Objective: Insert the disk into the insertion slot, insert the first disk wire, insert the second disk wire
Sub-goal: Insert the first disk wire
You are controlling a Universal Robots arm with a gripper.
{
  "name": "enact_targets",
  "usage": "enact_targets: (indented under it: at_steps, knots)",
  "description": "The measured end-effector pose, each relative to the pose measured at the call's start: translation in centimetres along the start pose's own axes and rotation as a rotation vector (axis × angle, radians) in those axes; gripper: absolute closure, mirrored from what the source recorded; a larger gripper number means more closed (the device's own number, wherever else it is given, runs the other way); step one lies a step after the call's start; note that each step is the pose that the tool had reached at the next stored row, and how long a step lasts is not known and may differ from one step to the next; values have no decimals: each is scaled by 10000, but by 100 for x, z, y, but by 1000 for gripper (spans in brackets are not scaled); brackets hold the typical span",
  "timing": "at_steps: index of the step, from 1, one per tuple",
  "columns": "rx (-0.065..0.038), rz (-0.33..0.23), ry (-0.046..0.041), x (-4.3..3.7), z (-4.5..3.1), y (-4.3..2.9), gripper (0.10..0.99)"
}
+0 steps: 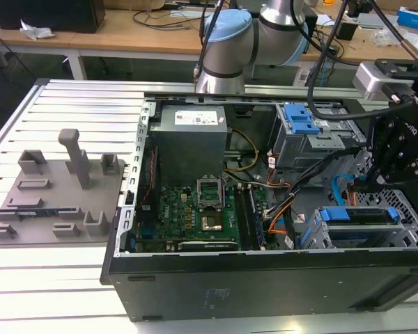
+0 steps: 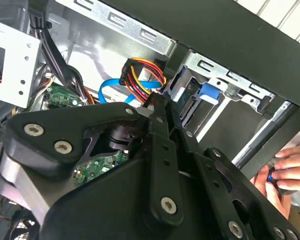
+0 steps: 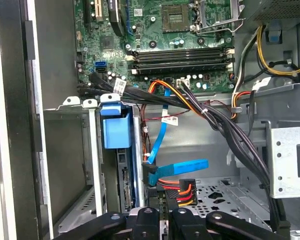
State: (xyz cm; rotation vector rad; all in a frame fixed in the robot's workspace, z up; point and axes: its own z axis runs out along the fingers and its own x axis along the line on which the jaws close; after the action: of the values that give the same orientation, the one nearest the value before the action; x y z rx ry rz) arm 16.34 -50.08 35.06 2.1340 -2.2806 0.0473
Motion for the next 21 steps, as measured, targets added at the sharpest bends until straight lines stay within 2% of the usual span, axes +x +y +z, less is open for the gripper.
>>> enact_targets:
  at_steps: [6,8,9,11,15,21]
  knots:
    - [-16,-26,7,45,0,-40,922]
    - [-19,-26,5,87,1,-47,922]
    - [-19,-27,6,147,2,-51,922]
    - [-19,-26,6,201,4,-40,922]
    - [-19,-24,6,233,5,-39,922]
    - [-19,-23,5,234,5,-39,922]
